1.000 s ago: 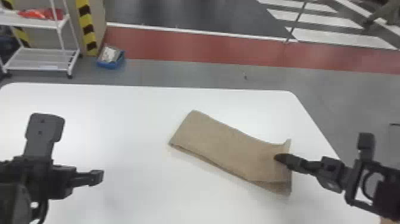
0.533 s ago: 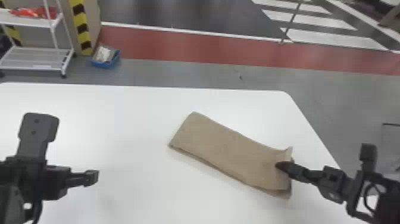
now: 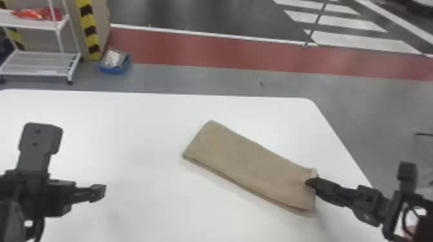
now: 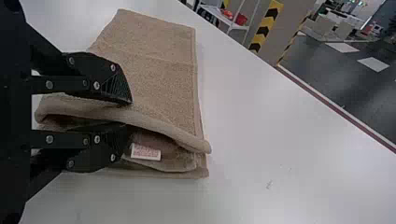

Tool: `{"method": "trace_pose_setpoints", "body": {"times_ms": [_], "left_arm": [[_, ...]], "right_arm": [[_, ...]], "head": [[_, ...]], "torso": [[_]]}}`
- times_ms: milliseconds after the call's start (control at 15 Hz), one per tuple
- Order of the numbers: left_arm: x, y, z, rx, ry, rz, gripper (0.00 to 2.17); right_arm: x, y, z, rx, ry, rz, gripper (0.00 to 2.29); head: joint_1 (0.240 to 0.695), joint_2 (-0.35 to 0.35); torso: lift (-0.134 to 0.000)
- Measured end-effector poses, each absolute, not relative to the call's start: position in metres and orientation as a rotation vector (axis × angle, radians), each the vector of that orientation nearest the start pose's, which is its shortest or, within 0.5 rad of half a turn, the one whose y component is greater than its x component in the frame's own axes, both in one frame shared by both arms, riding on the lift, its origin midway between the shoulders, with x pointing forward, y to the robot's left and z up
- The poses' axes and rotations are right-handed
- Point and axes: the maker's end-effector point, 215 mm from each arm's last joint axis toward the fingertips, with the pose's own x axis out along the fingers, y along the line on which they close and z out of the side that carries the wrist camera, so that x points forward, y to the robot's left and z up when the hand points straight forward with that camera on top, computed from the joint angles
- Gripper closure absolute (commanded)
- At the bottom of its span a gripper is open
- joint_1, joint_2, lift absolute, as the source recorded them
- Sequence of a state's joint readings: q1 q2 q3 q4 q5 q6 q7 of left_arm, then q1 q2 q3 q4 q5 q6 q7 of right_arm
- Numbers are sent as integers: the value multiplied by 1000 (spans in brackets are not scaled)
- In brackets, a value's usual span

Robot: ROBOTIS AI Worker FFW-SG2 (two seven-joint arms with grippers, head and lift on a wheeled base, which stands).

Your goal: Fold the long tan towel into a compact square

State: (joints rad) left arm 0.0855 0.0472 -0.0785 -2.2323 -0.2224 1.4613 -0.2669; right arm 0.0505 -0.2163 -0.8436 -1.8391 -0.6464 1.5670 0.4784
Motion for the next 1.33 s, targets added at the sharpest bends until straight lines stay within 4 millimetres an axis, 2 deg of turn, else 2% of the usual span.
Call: {"method": "trace_pose_setpoints", "body": {"times_ms": [200, 400, 800, 1000, 1333], "left_arm": [[443, 217, -434, 81, 884, -117, 80], [444, 218, -434, 82, 881, -117, 80], [443, 227, -436, 86, 885, -103, 80], [441, 229, -436, 84, 886, -100, 80], [439, 234, -438, 79, 890, -93, 80]], "right_arm": [[383, -426, -415, 874, 752, 97, 26], [380, -436, -420, 858, 768, 67, 49], [390, -417, -445, 844, 845, 66, 154], [403, -409, -445, 826, 857, 75, 296], [414, -408, -442, 808, 858, 72, 313]], "head": [[695, -277], [695, -291], [695, -260], [695, -238], [695, -227]], "torso": [[-124], [-124], [-124], [-124], [-124]]}}
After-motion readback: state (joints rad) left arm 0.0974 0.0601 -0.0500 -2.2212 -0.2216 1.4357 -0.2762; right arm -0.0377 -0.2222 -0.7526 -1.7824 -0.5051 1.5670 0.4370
